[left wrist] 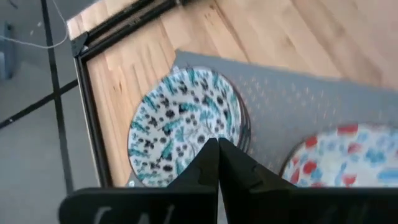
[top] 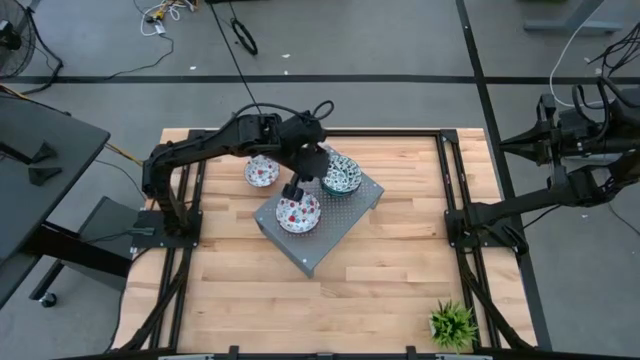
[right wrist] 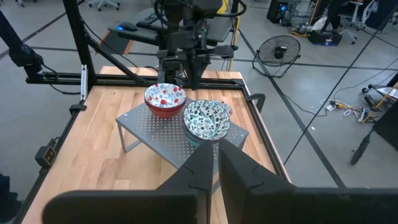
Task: Pick & Place Mini bowls
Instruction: Stack the blue patterned bowl on top of the blue patterned bowls on the shelf
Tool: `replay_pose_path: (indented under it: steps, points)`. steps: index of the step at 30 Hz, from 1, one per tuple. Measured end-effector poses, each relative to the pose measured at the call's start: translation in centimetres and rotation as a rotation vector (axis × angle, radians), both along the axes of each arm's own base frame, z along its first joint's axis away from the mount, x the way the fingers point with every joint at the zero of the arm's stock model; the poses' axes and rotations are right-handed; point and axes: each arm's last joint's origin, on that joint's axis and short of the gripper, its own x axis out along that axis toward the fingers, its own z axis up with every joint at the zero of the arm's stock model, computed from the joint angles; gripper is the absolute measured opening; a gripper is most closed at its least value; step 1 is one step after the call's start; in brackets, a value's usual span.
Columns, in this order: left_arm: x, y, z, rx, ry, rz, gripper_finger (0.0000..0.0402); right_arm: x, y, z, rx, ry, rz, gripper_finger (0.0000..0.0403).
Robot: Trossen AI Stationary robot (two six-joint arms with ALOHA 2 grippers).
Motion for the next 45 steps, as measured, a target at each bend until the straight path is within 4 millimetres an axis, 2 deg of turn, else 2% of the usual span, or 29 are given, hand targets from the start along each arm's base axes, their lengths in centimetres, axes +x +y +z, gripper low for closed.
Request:
replay_pose_path:
  steps: [16,22,37,45]
  points:
    - [1.0,-0.4,2.3,-0.216,-0.261,0.114,0.0001,0.0,0.0,0.0,0.0,0.0,0.0,0.0027]
    - [1.7,-1.2,1.8,-0.27,-0.327,0.134,0.0001,0.0,0.0,0.0,0.0,0.0,-0.001,0.0027]
    - [0.4,-1.5,0.8,-0.26,-0.363,0.217,0.0,0.0,0.0,0.0,0.0,0.0,0.0,0.0027]
    - [-1.3,-1.8,0.9,-0.288,-0.478,0.265,0.0,0.0,0.0,0.0,0.0,0.001,0.0,0.0027]
